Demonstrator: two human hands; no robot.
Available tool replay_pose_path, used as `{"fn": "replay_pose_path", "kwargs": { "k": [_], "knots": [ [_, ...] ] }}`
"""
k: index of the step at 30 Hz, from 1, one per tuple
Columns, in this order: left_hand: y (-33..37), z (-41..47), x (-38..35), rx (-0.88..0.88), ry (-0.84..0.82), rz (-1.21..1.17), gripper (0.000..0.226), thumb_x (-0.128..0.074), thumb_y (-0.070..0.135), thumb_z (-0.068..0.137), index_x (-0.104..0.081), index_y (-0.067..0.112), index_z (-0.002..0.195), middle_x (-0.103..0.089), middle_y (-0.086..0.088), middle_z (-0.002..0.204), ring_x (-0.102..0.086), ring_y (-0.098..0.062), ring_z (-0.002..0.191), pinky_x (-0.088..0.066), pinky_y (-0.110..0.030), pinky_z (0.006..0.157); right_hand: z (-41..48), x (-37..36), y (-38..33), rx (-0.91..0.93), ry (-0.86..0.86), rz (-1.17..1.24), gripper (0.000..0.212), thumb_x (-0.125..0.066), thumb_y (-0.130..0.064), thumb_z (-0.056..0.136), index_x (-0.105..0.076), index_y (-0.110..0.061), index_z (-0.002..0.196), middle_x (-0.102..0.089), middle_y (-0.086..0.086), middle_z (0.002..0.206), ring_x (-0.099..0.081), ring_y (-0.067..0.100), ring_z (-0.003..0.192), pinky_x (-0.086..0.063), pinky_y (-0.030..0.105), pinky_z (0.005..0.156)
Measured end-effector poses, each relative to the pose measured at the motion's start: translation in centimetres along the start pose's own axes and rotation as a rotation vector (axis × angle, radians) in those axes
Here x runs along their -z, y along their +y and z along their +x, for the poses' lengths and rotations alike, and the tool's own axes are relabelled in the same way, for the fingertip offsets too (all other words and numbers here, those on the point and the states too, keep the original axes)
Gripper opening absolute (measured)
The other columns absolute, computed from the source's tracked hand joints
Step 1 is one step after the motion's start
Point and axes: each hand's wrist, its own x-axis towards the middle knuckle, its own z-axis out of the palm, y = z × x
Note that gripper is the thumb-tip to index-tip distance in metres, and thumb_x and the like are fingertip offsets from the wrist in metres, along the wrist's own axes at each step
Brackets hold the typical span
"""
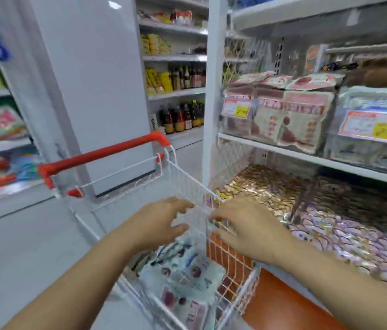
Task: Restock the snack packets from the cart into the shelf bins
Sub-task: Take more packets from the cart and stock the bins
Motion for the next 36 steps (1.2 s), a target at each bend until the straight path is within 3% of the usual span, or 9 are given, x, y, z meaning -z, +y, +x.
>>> {"fn": "replay_pose_path", "kwargs": {
  "k": [6, 10, 13, 19, 22, 26, 29, 33, 36],
  "knots": [
    [-6.8, -0.6, -3.1, 0.264, -0.014, -0.005, 0.052, -0.056, 0.043, 0.098, -0.040, 0.037, 0.148, -0.055, 0.010, 0.138, -0.056, -0.014, 0.122, -0.047, -0.035, 0.101, 6.0, -9.3, -0.8, -0.076, -0.555, 0.139, 0.037, -0.059, -0.047, 0.093, -0.062, -0.024, 0.121, -0.065, 0.002, 0.116, -0.062, 0.026, 0.106, -0.054, 0.043, 0.087],
    [-9.1, 0.1, -3.8, 0.375, 0.049, -0.084, 0.051, -0.054, 0.040, 0.100, -0.038, 0.037, 0.149, -0.053, 0.010, 0.141, -0.057, -0.014, 0.121, -0.050, -0.039, 0.099, 9.6, -14.9, 0.0, -0.139, -0.741, 0.150, 0.056, -0.062, -0.044, 0.094, -0.049, -0.019, 0.141, -0.056, 0.009, 0.134, -0.057, 0.030, 0.119, -0.050, 0.042, 0.095],
    [-9.3, 0.4, -3.9, 0.432, 0.099, -0.142, 0.051, -0.053, 0.040, 0.101, -0.037, 0.037, 0.149, -0.053, 0.010, 0.142, -0.057, -0.014, 0.123, -0.051, -0.040, 0.098, 11.9, -18.6, 0.7, -0.234, -0.758, 0.183, 0.073, -0.066, -0.043, 0.091, -0.034, -0.018, 0.151, -0.046, 0.011, 0.147, -0.053, 0.032, 0.125, -0.048, 0.045, 0.101],
    [-8.8, 0.4, -4.0, 0.479, 0.087, -0.126, 0.052, -0.049, 0.041, 0.102, -0.034, 0.035, 0.151, -0.050, 0.007, 0.145, -0.057, -0.020, 0.123, -0.048, -0.041, 0.098, 14.2, -25.1, 1.4, -0.302, -0.767, 0.201, 0.076, -0.069, -0.039, 0.086, -0.029, -0.015, 0.147, -0.054, 0.015, 0.129, -0.060, 0.034, 0.104, -0.054, 0.047, 0.089],
    [-8.7, 0.0, -3.9, 0.504, 0.135, -0.113, 0.052, -0.050, 0.041, 0.102, -0.033, 0.037, 0.151, -0.051, 0.009, 0.143, -0.057, -0.019, 0.123, -0.047, -0.038, 0.093, 14.1, -27.0, 1.6, -0.268, -0.775, 0.182, 0.099, -0.071, -0.042, 0.085, -0.004, -0.032, 0.157, -0.050, 0.019, 0.134, -0.058, 0.037, 0.109, -0.052, 0.047, 0.090],
    [-8.7, 0.1, -3.6, 0.512, 0.137, -0.125, 0.051, -0.048, 0.043, 0.102, -0.033, 0.038, 0.151, -0.051, 0.010, 0.143, -0.058, -0.018, 0.122, -0.048, -0.038, 0.094, 14.5, -27.4, 2.3, -0.226, -0.836, 0.194, 0.108, -0.078, -0.051, 0.072, -0.006, -0.044, 0.153, -0.051, 0.018, 0.133, -0.058, 0.036, 0.111, -0.052, 0.047, 0.093],
    [-8.5, 0.0, -3.5, 0.514, 0.131, -0.136, 0.051, -0.047, 0.046, 0.102, -0.033, 0.038, 0.151, -0.051, 0.011, 0.142, -0.058, -0.018, 0.121, -0.048, -0.037, 0.095, 14.3, -27.3, 2.1, -0.222, -0.775, 0.089, 0.092, -0.074, -0.048, 0.079, -0.020, -0.033, 0.151, -0.057, 0.015, 0.123, -0.061, 0.035, 0.105, -0.053, 0.044, 0.087],
    [-8.1, 0.0, -3.7, 0.513, 0.113, -0.150, 0.052, -0.047, 0.047, 0.102, -0.032, 0.038, 0.151, -0.049, 0.011, 0.145, -0.057, -0.018, 0.124, -0.047, -0.037, 0.095, 13.6, -27.5, 0.7, -0.160, -0.660, -0.099, 0.073, -0.062, -0.019, 0.089, -0.022, -0.020, 0.149, -0.051, 0.005, 0.077, -0.056, 0.032, 0.074, -0.045, 0.037, 0.059],
    [-7.9, 0.0, -3.8, 0.505, 0.107, -0.167, 0.053, -0.048, 0.047, 0.102, -0.033, 0.037, 0.151, -0.050, 0.010, 0.144, -0.057, -0.019, 0.123, -0.049, -0.039, 0.097, 13.8, -25.9, 1.0, -0.177, -0.647, -0.081, 0.059, -0.056, -0.007, 0.088, -0.030, -0.016, 0.140, -0.047, 0.004, 0.078, -0.053, 0.030, 0.073, -0.046, 0.039, 0.061]
  ]
}}
